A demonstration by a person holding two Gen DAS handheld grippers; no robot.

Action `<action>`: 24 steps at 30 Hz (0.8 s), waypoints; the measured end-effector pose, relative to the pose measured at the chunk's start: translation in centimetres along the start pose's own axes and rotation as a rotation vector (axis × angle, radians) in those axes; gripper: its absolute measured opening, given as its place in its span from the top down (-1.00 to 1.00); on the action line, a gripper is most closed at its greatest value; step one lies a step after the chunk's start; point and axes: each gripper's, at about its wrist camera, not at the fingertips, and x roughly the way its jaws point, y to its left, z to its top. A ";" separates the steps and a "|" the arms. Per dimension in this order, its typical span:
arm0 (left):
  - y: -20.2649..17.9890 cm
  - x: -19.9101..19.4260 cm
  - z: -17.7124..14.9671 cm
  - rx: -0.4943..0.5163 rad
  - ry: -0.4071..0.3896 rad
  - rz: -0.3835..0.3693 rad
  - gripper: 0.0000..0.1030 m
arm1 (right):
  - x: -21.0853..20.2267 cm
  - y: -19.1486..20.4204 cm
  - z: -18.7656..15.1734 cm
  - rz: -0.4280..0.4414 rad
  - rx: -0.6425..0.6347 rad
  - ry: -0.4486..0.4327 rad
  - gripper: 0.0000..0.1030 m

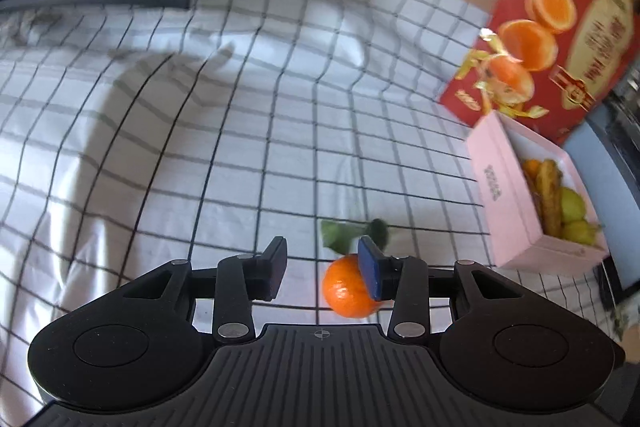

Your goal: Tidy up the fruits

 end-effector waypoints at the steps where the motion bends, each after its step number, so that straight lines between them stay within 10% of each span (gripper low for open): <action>1: -0.7 0.0 0.0 0.040 0.007 -0.003 0.16 | 0.0 0.0 0.0 -0.001 0.001 -0.002 -0.95; 9: -6.4 2.7 -1.9 0.317 0.087 0.112 0.14 | 0.1 0.1 0.0 -0.010 0.006 -0.003 -0.99; 12: -7.5 3.4 -2.1 0.348 0.100 0.104 -0.30 | 0.1 0.1 0.0 -0.014 0.010 -0.003 -0.99; 24: -5.2 5.6 -0.4 0.202 0.151 0.125 -0.36 | -0.1 0.3 -0.2 -0.036 0.043 -0.006 -1.00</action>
